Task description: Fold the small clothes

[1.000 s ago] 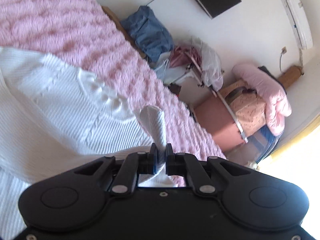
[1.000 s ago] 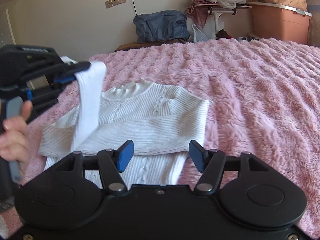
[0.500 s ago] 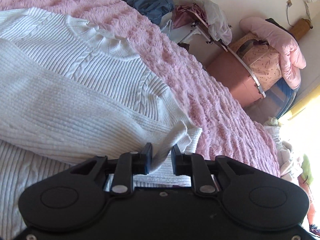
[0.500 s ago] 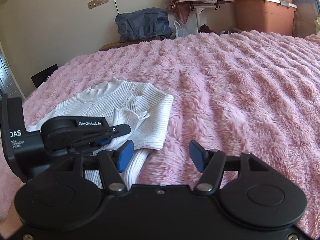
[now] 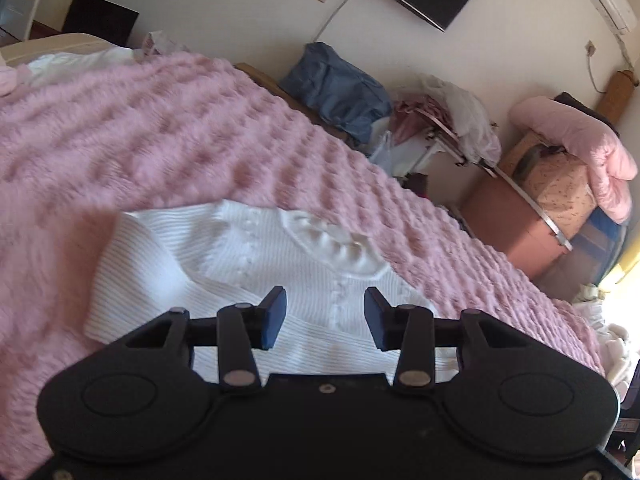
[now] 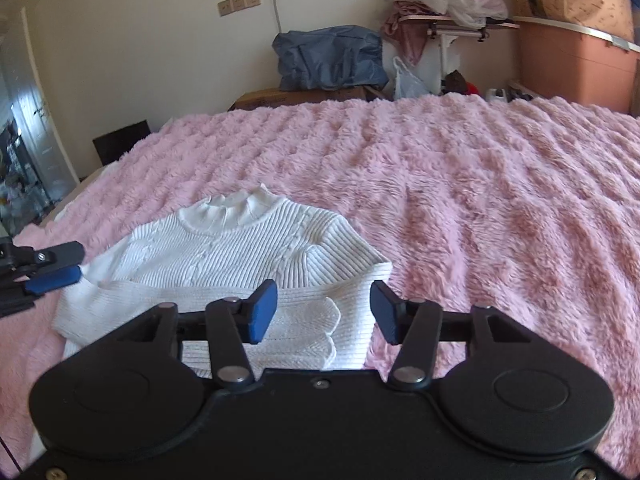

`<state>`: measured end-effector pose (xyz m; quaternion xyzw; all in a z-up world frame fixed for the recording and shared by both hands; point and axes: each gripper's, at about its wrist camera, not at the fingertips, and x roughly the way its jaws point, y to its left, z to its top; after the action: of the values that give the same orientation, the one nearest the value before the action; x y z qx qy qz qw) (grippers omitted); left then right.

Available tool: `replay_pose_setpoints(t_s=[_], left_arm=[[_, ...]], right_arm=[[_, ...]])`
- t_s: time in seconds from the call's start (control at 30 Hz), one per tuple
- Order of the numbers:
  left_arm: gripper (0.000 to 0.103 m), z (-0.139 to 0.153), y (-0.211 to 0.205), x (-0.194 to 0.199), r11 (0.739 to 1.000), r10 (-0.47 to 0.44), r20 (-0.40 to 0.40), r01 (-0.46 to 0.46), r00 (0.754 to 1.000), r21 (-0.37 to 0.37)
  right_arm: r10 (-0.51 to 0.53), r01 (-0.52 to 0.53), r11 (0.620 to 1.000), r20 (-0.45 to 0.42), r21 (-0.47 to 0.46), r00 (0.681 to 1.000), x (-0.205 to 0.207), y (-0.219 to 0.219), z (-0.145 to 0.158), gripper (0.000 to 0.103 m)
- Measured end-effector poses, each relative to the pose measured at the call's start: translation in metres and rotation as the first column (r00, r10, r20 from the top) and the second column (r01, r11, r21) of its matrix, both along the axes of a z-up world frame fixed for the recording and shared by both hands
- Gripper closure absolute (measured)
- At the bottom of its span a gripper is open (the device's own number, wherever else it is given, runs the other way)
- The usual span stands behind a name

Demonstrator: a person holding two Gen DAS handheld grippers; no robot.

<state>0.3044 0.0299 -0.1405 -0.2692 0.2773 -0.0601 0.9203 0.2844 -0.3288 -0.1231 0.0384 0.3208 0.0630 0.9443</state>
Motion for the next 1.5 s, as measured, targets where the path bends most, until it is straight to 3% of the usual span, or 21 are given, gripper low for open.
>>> replay_pose_setpoints(t_s=[0.1,0.3,0.43,0.5,0.6,0.9,1.0,1.1,1.23,1.5], left_arm=[[0.06,-0.009,0.025,0.002,0.999,0.049,-0.031,-0.049,0.998,0.014],[0.06,-0.023,0.049,0.001,0.997,0.082,-0.059,-0.082,0.995,-0.002],[0.06,-0.031,0.048,0.004,0.997,0.076,-0.074,-0.077,0.994,-0.002],[0.06,-0.032,0.045,0.004,0.997,0.074,-0.079,-0.074,0.994,0.003],[0.06,-0.032,0.041,0.006,0.997,0.073,-0.075,-0.072,0.995,0.006],[0.058,-0.013,0.035,0.014,0.997,0.077,-0.016,-0.077,0.997,0.004],[0.058,-0.022,0.033,0.022,0.996,0.085,-0.033,-0.083,0.996,0.041],[0.058,-0.039,0.035,0.03,0.992,0.108,-0.065,-0.103,0.992,0.07],[0.058,-0.059,0.043,0.036,0.992,0.113,-0.093,-0.107,0.989,0.063],[0.057,-0.05,0.049,0.035,0.995,0.097,-0.075,-0.095,0.992,0.032]], right_arm=[[0.042,-0.042,0.999,-0.037,0.004,0.998,0.016,0.003,-0.01,0.066],[0.036,-0.04,0.998,-0.105,-0.039,0.994,0.041,0.008,-0.034,0.066],[0.056,-0.058,0.998,-0.157,-0.012,0.986,0.049,0.008,-0.044,0.068],[0.072,-0.075,0.997,-0.163,-0.012,0.984,0.05,0.01,-0.047,0.087],[0.078,-0.08,0.997,-0.153,-0.007,0.985,0.049,0.012,-0.047,0.092],[-0.007,0.007,1.0,-0.039,-0.007,0.999,0.047,-0.014,-0.022,0.094],[-0.004,0.006,1.0,-0.076,0.031,0.997,0.051,-0.022,-0.028,0.094],[-0.007,0.003,0.999,-0.091,-0.038,0.996,0.05,-0.014,-0.042,0.094],[-0.028,0.025,0.999,-0.093,-0.035,0.995,0.047,-0.016,-0.053,0.095],[-0.055,0.056,0.998,-0.091,0.001,0.994,0.046,-0.02,-0.057,0.094]])
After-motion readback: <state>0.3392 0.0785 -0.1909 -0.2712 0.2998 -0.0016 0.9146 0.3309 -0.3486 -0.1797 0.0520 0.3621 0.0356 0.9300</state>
